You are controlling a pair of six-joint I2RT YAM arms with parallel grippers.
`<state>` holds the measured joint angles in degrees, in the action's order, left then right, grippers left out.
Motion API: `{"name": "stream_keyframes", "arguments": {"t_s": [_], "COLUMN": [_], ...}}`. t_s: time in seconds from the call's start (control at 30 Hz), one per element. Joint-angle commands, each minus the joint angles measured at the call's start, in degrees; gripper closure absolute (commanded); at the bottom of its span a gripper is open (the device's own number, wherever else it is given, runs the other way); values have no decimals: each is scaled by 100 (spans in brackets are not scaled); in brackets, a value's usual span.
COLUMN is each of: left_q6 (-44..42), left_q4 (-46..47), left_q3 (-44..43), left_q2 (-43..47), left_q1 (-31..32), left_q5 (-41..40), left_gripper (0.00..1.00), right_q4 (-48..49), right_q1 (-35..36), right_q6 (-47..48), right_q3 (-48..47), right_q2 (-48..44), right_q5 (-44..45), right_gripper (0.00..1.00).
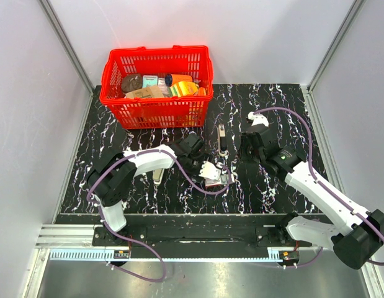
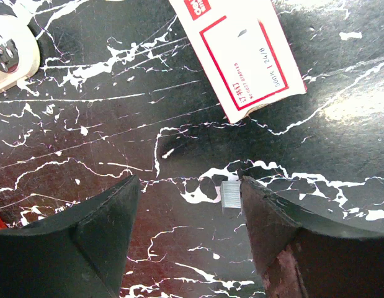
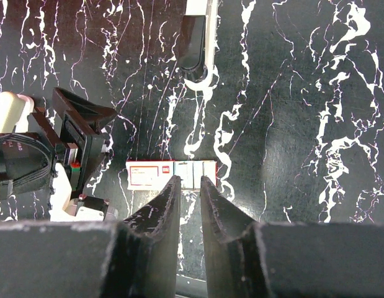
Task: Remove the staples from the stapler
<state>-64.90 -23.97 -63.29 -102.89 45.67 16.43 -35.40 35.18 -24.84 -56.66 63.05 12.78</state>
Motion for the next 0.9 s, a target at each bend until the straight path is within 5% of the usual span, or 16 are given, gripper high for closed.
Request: {"name": "stream_keyframes", "arguments": {"t_s": [0.0,0.4,0.87], "left_q6": [30,417,707], "left_q4": [-117,-636,-636], "left_q3": [44,185,255], "left_q2": [-126,-21,-38], "left_q1": [21,74,267], "left_q5": [-25,-131,-368], "left_gripper": [30,44,90], "right_q4": [24,-143,-196], "right_q1": [-46,-46,-37], "right_q6": [6,-21,14], "right_q3": [-99,-196,-293], "right_q2": [-144,-99,-82], "right_q5": [-3,199,269], "right_gripper": [76,76,76]}}
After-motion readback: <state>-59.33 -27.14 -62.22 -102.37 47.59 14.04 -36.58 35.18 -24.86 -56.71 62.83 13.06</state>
